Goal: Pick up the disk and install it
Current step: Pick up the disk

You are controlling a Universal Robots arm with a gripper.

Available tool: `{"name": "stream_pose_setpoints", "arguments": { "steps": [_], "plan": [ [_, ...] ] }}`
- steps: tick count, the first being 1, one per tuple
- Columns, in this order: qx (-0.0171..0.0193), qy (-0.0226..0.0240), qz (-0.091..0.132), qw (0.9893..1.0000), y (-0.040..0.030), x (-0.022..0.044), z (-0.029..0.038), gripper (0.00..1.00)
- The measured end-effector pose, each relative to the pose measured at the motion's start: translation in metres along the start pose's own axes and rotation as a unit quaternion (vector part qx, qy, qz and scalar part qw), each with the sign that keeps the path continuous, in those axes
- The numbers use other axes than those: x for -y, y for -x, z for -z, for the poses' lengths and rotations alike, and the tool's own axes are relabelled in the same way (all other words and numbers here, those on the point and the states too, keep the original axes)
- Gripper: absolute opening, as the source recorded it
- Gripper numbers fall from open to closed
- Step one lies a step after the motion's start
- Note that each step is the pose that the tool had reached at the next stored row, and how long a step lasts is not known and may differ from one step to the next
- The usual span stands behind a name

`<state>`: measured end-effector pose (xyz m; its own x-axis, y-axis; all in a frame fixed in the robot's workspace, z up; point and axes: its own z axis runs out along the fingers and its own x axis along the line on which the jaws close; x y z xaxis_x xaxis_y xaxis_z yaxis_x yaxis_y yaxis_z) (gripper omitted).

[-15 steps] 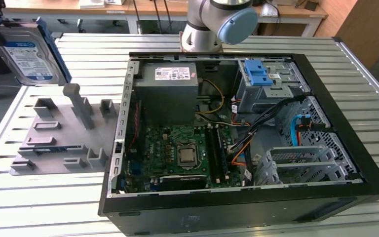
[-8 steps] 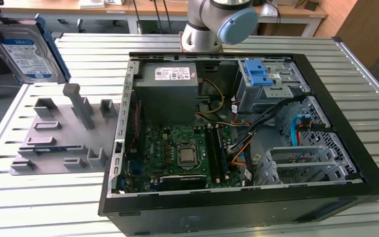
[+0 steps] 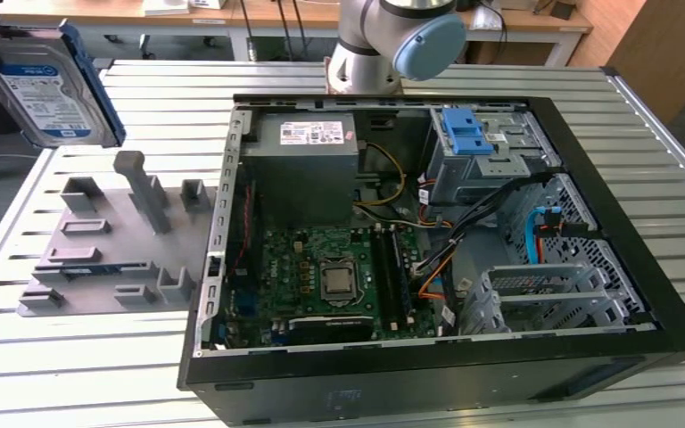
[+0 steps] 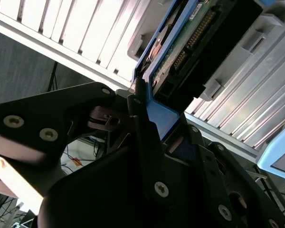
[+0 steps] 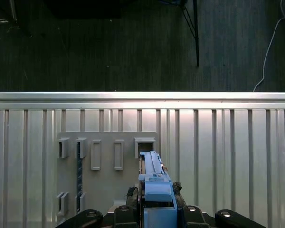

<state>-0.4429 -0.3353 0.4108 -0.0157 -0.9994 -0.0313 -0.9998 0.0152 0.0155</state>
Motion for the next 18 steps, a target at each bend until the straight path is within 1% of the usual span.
{"name": "stream_pose_setpoints", "arguments": {
  "steps": [10, 18],
  "plan": [
    [-0.0001, 0.0000, 0.000, 1.0000, 0.0003, -0.0001, 0.0090, 0.37],
    [-0.0001, 0.0000, 0.000, 1.0000, 0.0005, -0.0002, 0.0145, 0.37]
  ]
}}
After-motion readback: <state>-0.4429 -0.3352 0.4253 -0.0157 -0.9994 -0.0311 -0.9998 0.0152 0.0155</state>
